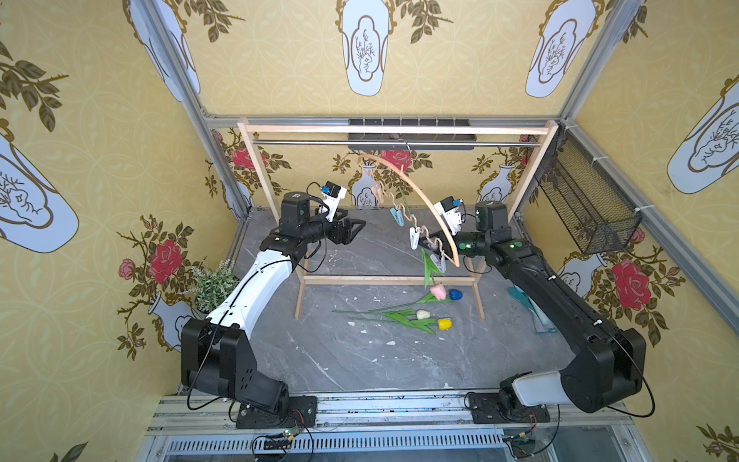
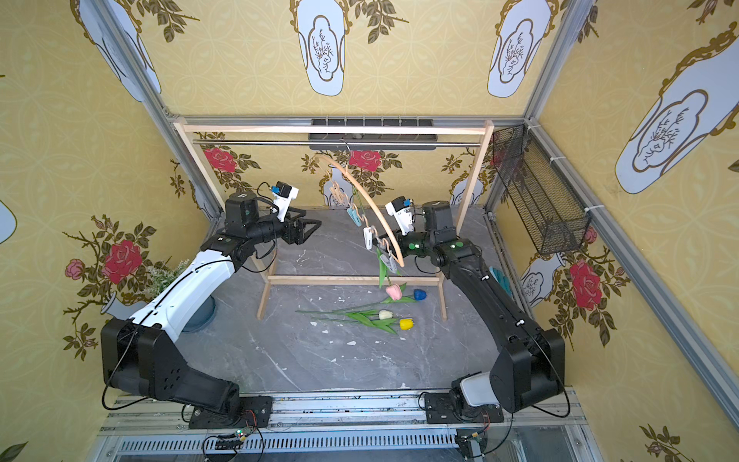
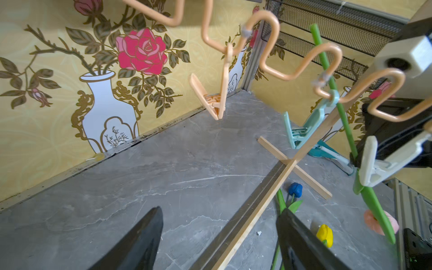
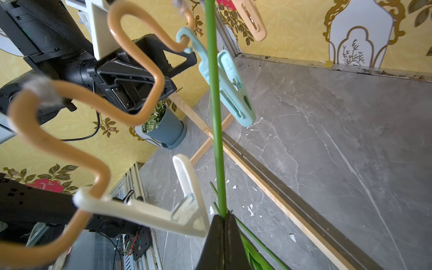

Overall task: Dry the flowers on a clothes hanger
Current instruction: Open the clamp at the hanger.

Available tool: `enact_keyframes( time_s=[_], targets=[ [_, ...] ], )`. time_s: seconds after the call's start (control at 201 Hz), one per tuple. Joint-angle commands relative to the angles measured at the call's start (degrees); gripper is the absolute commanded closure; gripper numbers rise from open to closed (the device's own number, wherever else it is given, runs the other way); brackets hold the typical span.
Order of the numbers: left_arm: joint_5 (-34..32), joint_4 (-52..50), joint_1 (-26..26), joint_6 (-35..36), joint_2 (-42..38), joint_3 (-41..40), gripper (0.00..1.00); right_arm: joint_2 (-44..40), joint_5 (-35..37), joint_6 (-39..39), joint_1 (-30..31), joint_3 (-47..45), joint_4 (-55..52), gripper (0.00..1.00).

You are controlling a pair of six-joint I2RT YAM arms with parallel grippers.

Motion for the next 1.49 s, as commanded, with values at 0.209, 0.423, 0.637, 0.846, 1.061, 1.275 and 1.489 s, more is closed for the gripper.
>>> enact_keyframes(
  time_s=[0.209, 0.423, 0.637, 0.846, 1.061, 1.275, 1.489],
  targets=[
    [4.3, 1.2, -1.8, 0.8, 8.3, 9.7, 0.18, 0.4, 0.0, 0.9, -0.8, 1.7, 3.4, 1.0],
    [4.7, 2.7, -2.1, 0.8, 11.6, 13.5, 0.17, 4.6, -1.6, -0.2, -0.9, 7.6, 1.2, 1.0],
    [5.3, 2.2, -1.6, 1.2, 14.7, 16.5, 0.16, 9.7, -2.3, -1.4, -0.8, 12.7, -0.3, 1.0],
    [6.5, 2.7, -1.5, 0.7, 16.2, 17.9, 0.17, 13.2, -2.2, -2.2, -0.9, 16.1, -1.8, 1.0],
    [7.5, 2.8, -1.4, 0.9, 17.2, 19.2, 0.16, 13.8, -2.5, -2.3, -0.7, 16.9, -2.2, 1.0],
    [8.8, 2.9, -1.5, 0.6, 19.1, 21.6, 0.15, 14.8, -3.5, -2.8, -0.3, 17.5, -3.4, 1.0],
    [10.8, 3.0, -1.5, -0.3, 20.7, 24.1, 0.14, 15.0, -3.6, -3.1, 0.3, 17.6, -3.9, 1.0]
  ],
)
